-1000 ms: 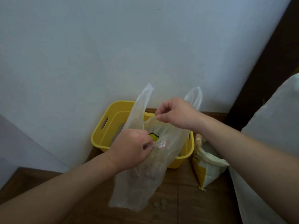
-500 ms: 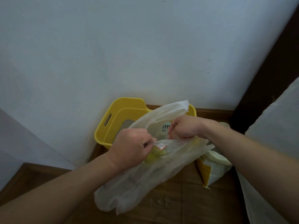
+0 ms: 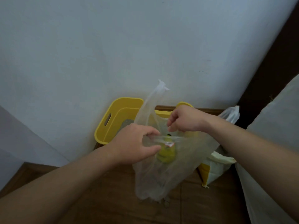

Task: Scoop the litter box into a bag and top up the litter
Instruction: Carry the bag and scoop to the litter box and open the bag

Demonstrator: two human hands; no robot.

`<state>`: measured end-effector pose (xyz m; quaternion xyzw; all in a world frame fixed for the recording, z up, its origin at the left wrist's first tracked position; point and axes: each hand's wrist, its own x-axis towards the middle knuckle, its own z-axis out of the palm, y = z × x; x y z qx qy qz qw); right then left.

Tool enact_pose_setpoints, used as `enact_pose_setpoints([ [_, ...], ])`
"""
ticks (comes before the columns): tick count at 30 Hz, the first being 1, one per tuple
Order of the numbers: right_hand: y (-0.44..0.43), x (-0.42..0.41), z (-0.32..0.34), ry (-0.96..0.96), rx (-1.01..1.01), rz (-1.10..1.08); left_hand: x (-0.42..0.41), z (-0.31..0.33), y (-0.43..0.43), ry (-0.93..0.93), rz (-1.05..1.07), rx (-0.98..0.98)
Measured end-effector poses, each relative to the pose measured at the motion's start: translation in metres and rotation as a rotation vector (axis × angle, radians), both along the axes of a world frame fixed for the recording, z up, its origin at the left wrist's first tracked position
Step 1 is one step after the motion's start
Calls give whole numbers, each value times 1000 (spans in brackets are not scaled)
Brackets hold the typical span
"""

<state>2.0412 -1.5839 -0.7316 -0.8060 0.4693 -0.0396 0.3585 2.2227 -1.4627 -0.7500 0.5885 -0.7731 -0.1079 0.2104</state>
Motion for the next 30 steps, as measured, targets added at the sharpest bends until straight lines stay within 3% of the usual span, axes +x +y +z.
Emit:
enact_pose_setpoints([
  [6,3,3,17,164,-273,119,-21,36,-23,-64,146,-133],
  [12,17,3,21,237,-440,232,-48,64,-34,-83,94,-170],
  [23,21,-10,4,-94,-299,181,-19,32,-52,-416,125,313],
  [26,25,-11,-4,-98,-272,171,-8,22,-53,-323,137,432],
  [30,29,-14,-12,-47,-289,150,0,6,-47,-211,129,396],
])
